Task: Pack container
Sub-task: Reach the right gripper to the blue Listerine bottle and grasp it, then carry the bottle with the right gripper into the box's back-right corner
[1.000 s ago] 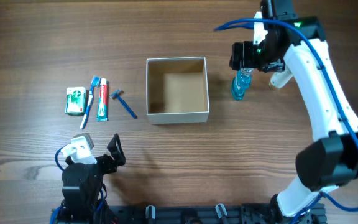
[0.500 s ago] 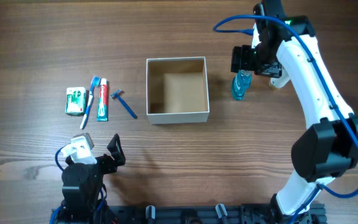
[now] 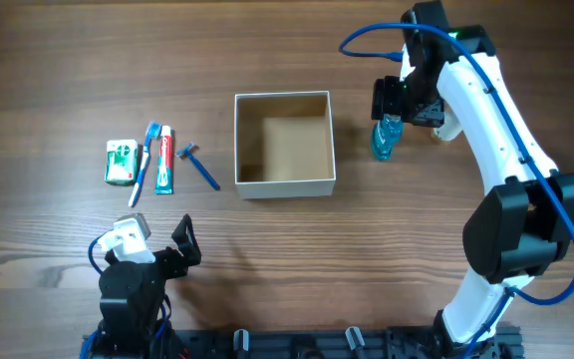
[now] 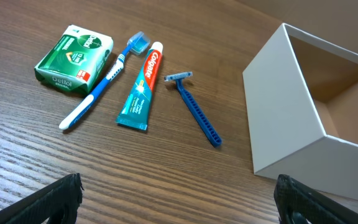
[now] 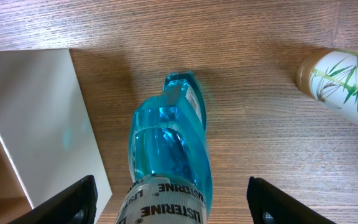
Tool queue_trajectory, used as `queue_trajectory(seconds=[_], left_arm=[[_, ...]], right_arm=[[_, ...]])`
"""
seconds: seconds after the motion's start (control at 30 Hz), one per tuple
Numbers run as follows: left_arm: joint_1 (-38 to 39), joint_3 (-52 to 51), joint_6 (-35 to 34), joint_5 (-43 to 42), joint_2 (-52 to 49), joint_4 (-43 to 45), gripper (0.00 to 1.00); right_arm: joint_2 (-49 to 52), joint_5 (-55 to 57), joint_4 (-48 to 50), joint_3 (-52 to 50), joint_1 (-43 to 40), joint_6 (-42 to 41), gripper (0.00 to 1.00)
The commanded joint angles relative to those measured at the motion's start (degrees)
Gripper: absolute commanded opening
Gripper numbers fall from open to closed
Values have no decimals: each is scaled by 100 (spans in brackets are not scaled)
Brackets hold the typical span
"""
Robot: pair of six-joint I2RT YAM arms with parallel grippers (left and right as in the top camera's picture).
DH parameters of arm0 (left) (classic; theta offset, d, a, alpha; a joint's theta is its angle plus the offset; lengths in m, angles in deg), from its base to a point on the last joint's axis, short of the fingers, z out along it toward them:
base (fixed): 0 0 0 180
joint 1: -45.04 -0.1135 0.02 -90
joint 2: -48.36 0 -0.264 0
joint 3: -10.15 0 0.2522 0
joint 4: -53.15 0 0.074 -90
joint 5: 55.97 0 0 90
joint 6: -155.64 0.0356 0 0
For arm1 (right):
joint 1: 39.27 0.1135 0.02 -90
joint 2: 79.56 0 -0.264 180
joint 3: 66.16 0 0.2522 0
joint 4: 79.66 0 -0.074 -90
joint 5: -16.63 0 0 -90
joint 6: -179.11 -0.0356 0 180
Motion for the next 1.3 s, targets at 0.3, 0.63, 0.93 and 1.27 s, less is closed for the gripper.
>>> queue_trajectory(seconds=[0.3, 0.63, 0.93, 1.27], left_arm=[[-44, -81, 92, -109, 61, -24, 100], [-44, -81, 92, -109, 61, -24, 100], [-44, -81, 92, -109, 61, -24, 100], [-44, -81, 92, -109, 61, -24, 100]], right_arm=[[50, 118, 260, -413, 50, -61, 70], [50, 118, 341, -413, 50, 85, 35], [-249, 293, 160, -380, 72, 70, 17], [-2028, 422, 15, -92, 975, -129, 4]])
